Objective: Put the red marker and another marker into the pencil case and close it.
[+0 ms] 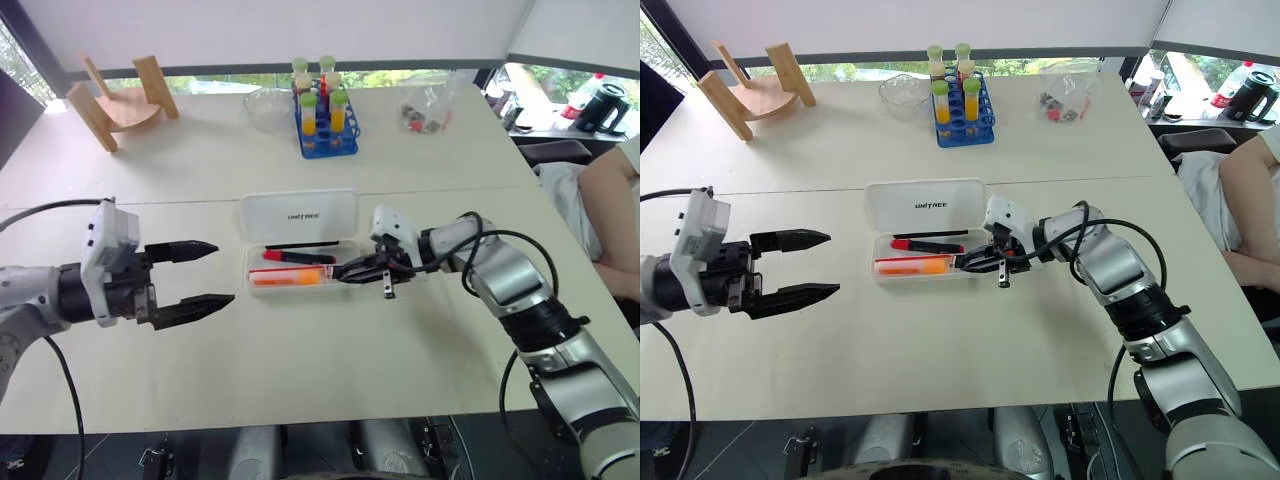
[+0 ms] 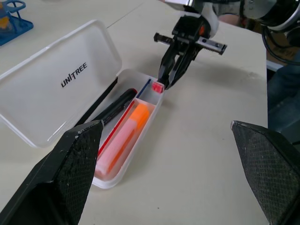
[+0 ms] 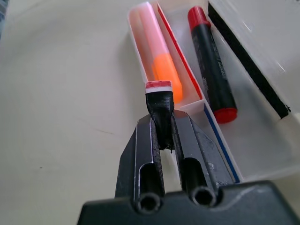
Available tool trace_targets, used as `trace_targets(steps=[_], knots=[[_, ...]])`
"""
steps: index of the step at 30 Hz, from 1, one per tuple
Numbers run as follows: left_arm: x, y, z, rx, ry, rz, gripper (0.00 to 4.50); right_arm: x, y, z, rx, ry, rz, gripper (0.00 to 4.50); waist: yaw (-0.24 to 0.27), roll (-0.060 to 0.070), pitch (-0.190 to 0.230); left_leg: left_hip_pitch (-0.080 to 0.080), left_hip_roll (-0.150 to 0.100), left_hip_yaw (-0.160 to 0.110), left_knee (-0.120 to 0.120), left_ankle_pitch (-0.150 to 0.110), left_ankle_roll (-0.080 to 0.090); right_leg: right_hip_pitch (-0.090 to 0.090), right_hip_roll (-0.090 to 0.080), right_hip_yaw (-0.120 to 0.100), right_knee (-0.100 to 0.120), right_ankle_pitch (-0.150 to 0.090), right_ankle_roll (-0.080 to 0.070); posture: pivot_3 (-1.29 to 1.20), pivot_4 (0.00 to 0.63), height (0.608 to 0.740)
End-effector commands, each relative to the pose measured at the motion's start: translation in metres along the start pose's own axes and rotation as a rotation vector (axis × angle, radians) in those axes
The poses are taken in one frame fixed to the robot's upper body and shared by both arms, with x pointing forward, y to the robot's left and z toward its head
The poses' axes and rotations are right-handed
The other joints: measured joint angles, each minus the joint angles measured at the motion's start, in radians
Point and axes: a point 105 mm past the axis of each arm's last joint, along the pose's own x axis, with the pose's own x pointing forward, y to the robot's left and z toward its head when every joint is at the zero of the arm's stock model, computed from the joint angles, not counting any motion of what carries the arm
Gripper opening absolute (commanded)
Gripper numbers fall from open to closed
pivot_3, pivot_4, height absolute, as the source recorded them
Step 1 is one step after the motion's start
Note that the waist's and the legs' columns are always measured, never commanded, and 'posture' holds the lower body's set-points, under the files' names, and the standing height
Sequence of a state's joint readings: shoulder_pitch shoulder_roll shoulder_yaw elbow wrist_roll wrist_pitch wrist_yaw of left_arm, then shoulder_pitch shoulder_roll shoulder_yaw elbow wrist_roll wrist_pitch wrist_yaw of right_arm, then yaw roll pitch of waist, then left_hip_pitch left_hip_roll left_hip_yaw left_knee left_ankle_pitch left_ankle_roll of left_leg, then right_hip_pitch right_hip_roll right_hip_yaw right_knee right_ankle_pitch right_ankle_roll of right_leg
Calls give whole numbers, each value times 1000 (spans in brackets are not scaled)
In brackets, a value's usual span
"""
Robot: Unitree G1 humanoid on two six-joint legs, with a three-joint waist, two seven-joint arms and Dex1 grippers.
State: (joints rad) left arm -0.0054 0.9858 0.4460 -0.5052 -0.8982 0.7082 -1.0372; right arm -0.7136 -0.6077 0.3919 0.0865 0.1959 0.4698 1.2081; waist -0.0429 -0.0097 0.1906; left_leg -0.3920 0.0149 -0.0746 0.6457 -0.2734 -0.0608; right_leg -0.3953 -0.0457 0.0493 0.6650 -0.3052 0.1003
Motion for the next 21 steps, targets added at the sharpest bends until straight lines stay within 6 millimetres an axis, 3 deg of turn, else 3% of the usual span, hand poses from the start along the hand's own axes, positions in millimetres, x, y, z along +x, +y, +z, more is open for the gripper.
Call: trace_targets(steps=[1, 5, 10, 14, 17, 21], knots=[[-3, -4, 8, 48, -17, 19, 4500, -2, -6, 4, -63, 9, 4, 32, 0, 0, 0, 0, 0, 0, 0, 0, 0, 0, 0, 0, 0, 0, 0, 0, 150, 740], [-4, -5, 7, 49, -20, 34, 4500, -4, -6, 0, -65, 20, 21, 32, -1, 0, 0, 0, 0, 0, 0, 0, 0, 0, 0, 0, 0, 0, 0, 0, 150, 740], [-4, -6, 6, 48, -23, 41, 4500, -5, -7, 1, -69, 18, 17, 2229, -1, 0, 0, 0, 0, 0, 0, 0, 0, 0, 0, 0, 0, 0, 0, 0, 150, 740], [-2, -5, 6, 47, -28, 40, 4500, -6, -10, 7, -71, 0, 7, 4280, -1, 0, 0, 0, 0, 0, 0, 0, 0, 0, 0, 0, 0, 0, 0, 0, 150, 740], [-2, -3, 5, 48, -27, 51, 4500, -11, -10, 14, -86, -11, -7, 4450, -1, 0, 0, 0, 0, 0, 0, 0, 0, 0, 0, 0, 0, 0, 0, 0, 150, 740], [-10, 17, -6, 49, 29, 151, 4500, -37, -5, 41, -81, -96, -28, 4450, 1, 1, 1, 0, 0, 0, 0, 0, 0, 0, 0, 0, 0, 0, 0, 0, 150, 740]])
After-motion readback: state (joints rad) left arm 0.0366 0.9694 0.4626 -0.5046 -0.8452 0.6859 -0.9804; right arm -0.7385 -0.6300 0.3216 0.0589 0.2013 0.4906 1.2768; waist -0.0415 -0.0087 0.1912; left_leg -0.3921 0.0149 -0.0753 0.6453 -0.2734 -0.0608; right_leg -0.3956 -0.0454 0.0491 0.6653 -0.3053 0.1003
